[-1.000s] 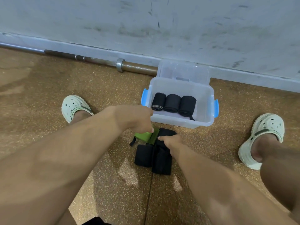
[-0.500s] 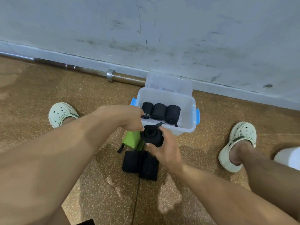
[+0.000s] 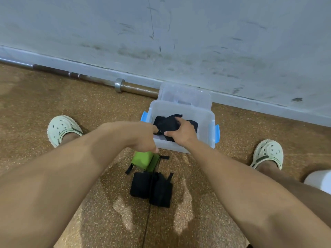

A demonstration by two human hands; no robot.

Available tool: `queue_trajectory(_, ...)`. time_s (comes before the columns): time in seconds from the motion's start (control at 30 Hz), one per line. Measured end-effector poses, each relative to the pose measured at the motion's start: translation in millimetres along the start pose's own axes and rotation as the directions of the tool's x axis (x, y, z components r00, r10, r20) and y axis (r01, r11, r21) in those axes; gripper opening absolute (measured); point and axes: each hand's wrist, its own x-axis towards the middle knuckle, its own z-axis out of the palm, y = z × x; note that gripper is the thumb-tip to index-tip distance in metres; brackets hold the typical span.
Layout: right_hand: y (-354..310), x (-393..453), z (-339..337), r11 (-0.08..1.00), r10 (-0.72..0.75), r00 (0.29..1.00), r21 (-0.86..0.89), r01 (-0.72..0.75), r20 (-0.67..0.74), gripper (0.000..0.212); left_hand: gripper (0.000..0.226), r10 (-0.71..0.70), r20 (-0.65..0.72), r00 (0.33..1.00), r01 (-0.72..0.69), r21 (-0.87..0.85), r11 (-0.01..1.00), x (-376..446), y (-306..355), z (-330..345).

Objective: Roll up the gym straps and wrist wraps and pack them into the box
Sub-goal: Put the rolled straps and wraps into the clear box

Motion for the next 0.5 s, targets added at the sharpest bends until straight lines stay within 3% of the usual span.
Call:
queue_trajectory(0.1,0,24,14,0.993,0.007,0.995,-0.118,0.005,0.103,0.092,0.069,-0.019,0.004,1.0,0.019,0.003,1.0,4,-2,-4)
queue_trajectory(0.27,-13,49,30,0.966,0.185,0.954,-0.222,-0.133,0.236,0.089,0.072,-0.054,0.036,0.998,0.054,0.007,0.999,12,-5,-4)
queue_trajectory(0.5,-10,59,48,0.915,0.4,0.857,-0.097,-0.391,0.325,0.067,0.077,-0.066,0.057,0.996,0.066,0.001,0.998,14,-3,-7)
